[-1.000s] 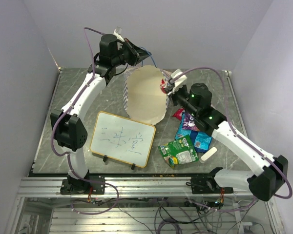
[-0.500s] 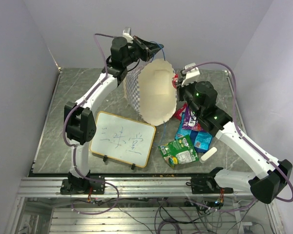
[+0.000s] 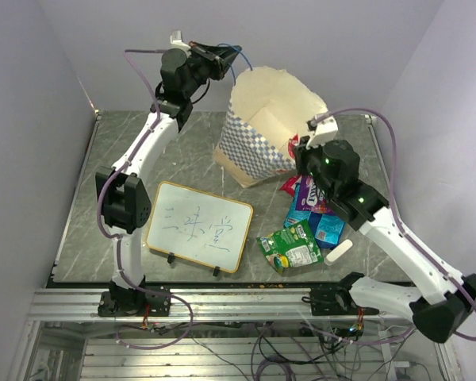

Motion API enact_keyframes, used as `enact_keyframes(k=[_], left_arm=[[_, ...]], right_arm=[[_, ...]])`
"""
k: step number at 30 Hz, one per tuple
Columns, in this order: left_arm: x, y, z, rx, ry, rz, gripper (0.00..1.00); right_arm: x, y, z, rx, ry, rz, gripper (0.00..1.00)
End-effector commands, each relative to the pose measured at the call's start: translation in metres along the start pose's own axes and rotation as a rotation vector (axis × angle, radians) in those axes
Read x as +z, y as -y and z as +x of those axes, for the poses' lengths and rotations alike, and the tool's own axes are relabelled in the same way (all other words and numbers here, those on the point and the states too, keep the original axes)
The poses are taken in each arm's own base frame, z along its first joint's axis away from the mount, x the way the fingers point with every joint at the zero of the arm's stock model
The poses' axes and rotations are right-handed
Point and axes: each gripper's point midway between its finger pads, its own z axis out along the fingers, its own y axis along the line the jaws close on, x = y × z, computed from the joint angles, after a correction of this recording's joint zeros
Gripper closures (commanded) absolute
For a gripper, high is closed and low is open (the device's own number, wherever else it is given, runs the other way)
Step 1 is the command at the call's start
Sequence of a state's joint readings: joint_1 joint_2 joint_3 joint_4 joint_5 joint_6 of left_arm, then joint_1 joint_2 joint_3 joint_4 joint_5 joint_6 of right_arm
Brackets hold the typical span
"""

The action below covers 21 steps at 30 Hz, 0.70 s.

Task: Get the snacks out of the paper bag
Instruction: Adjust the paper bag at the center of the board.

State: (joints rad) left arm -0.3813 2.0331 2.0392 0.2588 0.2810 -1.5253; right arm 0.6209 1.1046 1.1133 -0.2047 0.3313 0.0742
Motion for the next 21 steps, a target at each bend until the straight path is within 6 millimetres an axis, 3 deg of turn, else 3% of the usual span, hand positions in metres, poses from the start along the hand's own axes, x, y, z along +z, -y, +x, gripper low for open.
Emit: enact_keyframes(k=[1, 5, 10, 15, 18, 21], left_arm=[[-0.011, -0.026, -0.001, -0.096, 0.071, -0.131, 0.93], [-0.016, -0.044, 0.014, -0.111, 0.078, -0.209, 0.93], [-0.003, -0.024, 0.027, -0.101, 0.066, -0.170, 0.93], [0.003, -0.032, 0.032, -0.119, 0.050, -0.170, 0.93], [-0.006, -0.045, 0.023, -0.120, 0.071, -0.184, 0.93], [-0.023, -0.062, 0.003, -0.128, 0.099, -0.215, 0.93]], right_arm=[[-0.030, 0.017, 0.023, 0.097, -0.047, 0.060, 1.00], [-0.041, 0.029, 0.018, 0.137, -0.014, 0.115, 1.00], [-0.042, 0.041, 0.000, 0.155, 0.032, 0.179, 1.00], [-0.048, 0.049, -0.039, 0.153, 0.122, 0.206, 1.00], [-0.052, 0.048, -0.065, 0.140, 0.160, 0.187, 1.00], [-0.055, 0.048, -0.074, 0.125, 0.162, 0.181, 1.00]])
